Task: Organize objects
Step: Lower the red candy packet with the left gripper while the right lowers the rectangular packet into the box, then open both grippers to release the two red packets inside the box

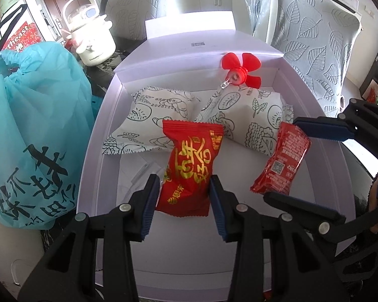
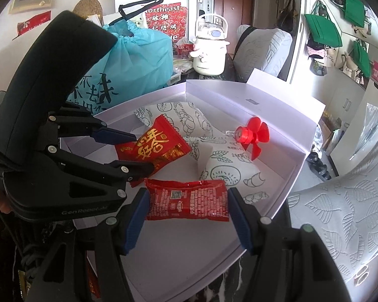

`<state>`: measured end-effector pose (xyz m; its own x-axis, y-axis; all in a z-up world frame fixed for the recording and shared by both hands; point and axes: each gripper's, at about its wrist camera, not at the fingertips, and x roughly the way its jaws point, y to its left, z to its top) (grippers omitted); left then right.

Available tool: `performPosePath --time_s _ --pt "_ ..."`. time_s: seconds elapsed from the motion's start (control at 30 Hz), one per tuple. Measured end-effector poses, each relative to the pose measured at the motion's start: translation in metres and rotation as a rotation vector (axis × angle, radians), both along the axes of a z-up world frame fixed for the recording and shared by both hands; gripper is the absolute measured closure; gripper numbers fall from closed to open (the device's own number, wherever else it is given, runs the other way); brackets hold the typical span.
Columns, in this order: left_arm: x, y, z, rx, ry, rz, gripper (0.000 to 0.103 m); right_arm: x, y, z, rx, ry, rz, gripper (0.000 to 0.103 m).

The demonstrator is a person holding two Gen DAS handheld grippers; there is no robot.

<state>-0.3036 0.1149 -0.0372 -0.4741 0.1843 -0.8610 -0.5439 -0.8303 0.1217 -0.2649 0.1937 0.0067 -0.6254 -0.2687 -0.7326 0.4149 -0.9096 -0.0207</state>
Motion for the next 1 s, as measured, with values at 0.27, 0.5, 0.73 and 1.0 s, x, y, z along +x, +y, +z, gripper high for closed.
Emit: performPosePath --time_s 0.27,0.5,0.73,1.0 --pt "-0.01 0.0 -0.003 -0.025 -0.019 0.052 0.05 -0.002 0.001 -0.004 0.01 -0.008 -0.005 0.038" --pt "-0.012 -0.002 -0.004 -0.01 -0.031 0.073 0.047 0.0 0.007 -0.003 -0.003 -0.005 -0.018 0.037" --pt "-0.011 -0.006 0.001 0.022 -0.026 0.078 0.047 0.005 0.009 0.001 -0.006 0.0 -0.04 0.037" --pt "-0.006 -0.01 0.012 0.043 -0.002 0.094 0.046 0.008 0.008 0.007 0.005 0.004 -0.061 0.029"
